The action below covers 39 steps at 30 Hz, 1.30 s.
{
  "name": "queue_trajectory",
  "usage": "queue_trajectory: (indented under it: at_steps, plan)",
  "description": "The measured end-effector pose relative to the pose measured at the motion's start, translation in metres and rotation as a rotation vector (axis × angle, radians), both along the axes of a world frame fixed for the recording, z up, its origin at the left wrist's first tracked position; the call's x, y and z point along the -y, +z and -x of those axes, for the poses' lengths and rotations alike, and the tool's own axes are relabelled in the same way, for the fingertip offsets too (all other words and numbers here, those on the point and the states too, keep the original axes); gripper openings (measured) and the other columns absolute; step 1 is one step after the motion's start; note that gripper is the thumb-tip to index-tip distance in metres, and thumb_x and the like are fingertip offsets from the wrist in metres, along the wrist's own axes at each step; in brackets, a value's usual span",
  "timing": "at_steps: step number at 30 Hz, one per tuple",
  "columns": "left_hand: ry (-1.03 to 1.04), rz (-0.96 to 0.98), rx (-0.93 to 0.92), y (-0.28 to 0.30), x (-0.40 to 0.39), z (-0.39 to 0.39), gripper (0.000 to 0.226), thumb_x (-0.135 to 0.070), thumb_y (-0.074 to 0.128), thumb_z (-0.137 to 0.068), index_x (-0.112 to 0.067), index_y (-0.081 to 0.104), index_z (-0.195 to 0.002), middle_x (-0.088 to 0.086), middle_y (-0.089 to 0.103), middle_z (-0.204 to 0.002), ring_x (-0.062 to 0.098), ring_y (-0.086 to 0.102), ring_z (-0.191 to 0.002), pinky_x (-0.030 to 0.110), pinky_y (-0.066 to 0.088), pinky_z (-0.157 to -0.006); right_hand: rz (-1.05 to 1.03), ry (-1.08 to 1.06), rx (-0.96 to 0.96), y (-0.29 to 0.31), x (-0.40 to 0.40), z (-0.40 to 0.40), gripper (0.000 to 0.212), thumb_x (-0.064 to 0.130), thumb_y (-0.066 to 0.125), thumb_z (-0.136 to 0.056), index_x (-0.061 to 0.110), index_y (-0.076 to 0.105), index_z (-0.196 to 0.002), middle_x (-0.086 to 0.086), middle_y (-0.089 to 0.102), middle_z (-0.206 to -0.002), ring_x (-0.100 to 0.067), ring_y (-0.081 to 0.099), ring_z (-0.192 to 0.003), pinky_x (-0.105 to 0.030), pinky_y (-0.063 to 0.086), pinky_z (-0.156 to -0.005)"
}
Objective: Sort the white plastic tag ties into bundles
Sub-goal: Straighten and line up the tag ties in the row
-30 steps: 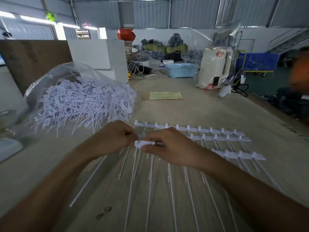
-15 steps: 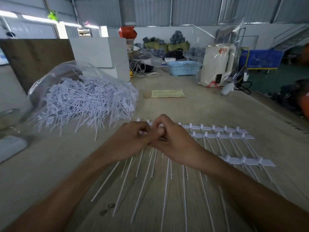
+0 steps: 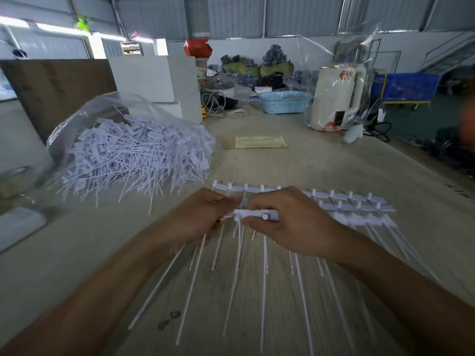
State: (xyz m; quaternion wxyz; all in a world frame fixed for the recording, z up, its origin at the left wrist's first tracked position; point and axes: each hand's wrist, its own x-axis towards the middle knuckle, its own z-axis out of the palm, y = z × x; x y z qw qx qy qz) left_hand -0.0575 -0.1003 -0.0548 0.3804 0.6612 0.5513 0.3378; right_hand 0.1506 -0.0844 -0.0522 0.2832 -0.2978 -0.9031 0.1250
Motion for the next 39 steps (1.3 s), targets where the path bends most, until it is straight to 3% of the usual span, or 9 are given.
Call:
queue_trajectory:
  at_steps: [3, 7, 11, 14, 17, 24, 30, 36, 39]
  plan:
    - [-0.100, 0.264, 0.127, 0.005, 0.004, 0.009, 0.049, -0.050, 0.068, -0.085, -0.019, 0.051, -0.051, 0.000, 0.033, -0.047, 0.012, 0.025, -0.036, 0.015, 0.023, -0.041, -0.083, 0.025, 0.048, 0.003, 0.006, 0.003, 0.028, 0.026, 0.061, -0.095, 0.020, 0.058, -0.067, 0.010, 0.054, -0.061, -0.007, 0.049, -0.053, -0.033, 0.038, -0.055]
    - [-0.174, -0.019, -0.271, 0.013, 0.006, 0.027, 0.051, -0.034, 0.058, -0.099, -0.022, 0.051, -0.049, -0.009, 0.041, -0.044, 0.004, 0.034, -0.037, 0.018, 0.033, -0.045, 0.061, 0.095, 0.123, 0.010, 0.002, -0.013, 0.024, 0.028, 0.065, -0.096, 0.023, 0.063, -0.073, 0.008, 0.058, -0.063, -0.009, 0.053, -0.056, -0.033, 0.044, -0.059]
    - [-0.055, -0.424, -0.296, 0.011, 0.001, 0.024, 0.049, -0.042, 0.044, -0.100, -0.021, 0.062, -0.058, -0.015, 0.049, -0.045, 0.000, 0.045, -0.042, 0.016, 0.034, -0.053, 0.212, 0.069, -0.051, 0.011, -0.007, -0.019, 0.009, 0.028, 0.069, -0.092, 0.021, 0.063, -0.093, 0.000, 0.061, -0.066, -0.013, 0.053, -0.056, -0.034, 0.042, -0.057]
    - [-0.065, -0.413, -0.202, 0.002, 0.004, -0.007, 0.051, -0.064, 0.037, -0.093, -0.032, 0.062, -0.062, -0.022, 0.054, -0.050, -0.003, 0.050, -0.046, 0.009, 0.036, -0.049, 0.286, 0.077, -0.179, 0.001, -0.005, -0.005, 0.032, 0.029, 0.073, -0.089, 0.019, 0.047, -0.105, -0.013, 0.060, -0.063, -0.029, 0.051, -0.055, -0.039, 0.041, -0.053]
    - [-0.057, -0.343, -0.207, -0.009, 0.003, -0.016, 0.064, -0.082, 0.037, -0.084, -0.028, 0.065, -0.068, -0.008, 0.063, -0.059, 0.005, 0.058, -0.054, 0.021, 0.044, -0.056, 0.372, 0.110, -0.237, -0.002, -0.001, -0.003, 0.034, 0.018, 0.074, -0.089, 0.017, 0.043, -0.104, -0.001, 0.063, -0.069, -0.029, 0.067, -0.073, -0.048, 0.057, -0.073]
    - [0.031, -0.437, -0.149, -0.002, 0.002, -0.009, 0.052, -0.055, 0.043, -0.092, -0.015, 0.057, -0.062, -0.013, 0.048, -0.048, 0.001, 0.042, -0.046, 0.020, 0.032, -0.053, 0.481, 0.213, -0.223, 0.004, 0.003, -0.005, 0.032, 0.013, 0.070, -0.092, 0.015, 0.043, -0.109, -0.024, 0.060, -0.078, -0.026, 0.054, -0.068, -0.038, 0.043, -0.064]
    - [-0.140, -0.333, -0.129, -0.005, 0.009, -0.020, 0.042, -0.069, 0.051, -0.089, -0.037, 0.066, -0.066, -0.013, 0.064, -0.060, 0.000, 0.059, -0.058, 0.016, 0.041, -0.061, 0.490, 0.168, -0.274, -0.007, 0.005, 0.003, 0.031, 0.005, 0.068, -0.091, 0.016, 0.041, -0.100, 0.011, 0.064, -0.073, -0.006, 0.064, -0.070, -0.039, 0.057, -0.073]
    - [-0.287, -0.352, -0.072, 0.000, 0.011, -0.013, 0.034, -0.033, 0.057, -0.097, -0.030, 0.062, -0.063, -0.005, 0.055, -0.059, -0.001, 0.049, -0.055, 0.015, 0.036, -0.058, 0.166, 0.009, 0.287, 0.013, 0.009, -0.010, 0.035, 0.059, 0.058, -0.089, 0.029, 0.049, -0.107, 0.013, 0.062, -0.082, 0.001, 0.060, -0.073, -0.031, 0.049, -0.064]
    - [-0.247, -0.351, -0.064, 0.000, 0.011, -0.007, 0.038, -0.033, 0.052, -0.099, -0.021, 0.059, -0.064, -0.009, 0.051, -0.055, -0.001, 0.045, -0.050, 0.012, 0.034, -0.054, 0.049, -0.045, 0.417, 0.025, 0.009, -0.018, 0.042, 0.059, 0.042, -0.094, 0.023, 0.063, -0.088, 0.005, 0.058, -0.066, -0.006, 0.052, -0.054, -0.030, 0.042, -0.057]
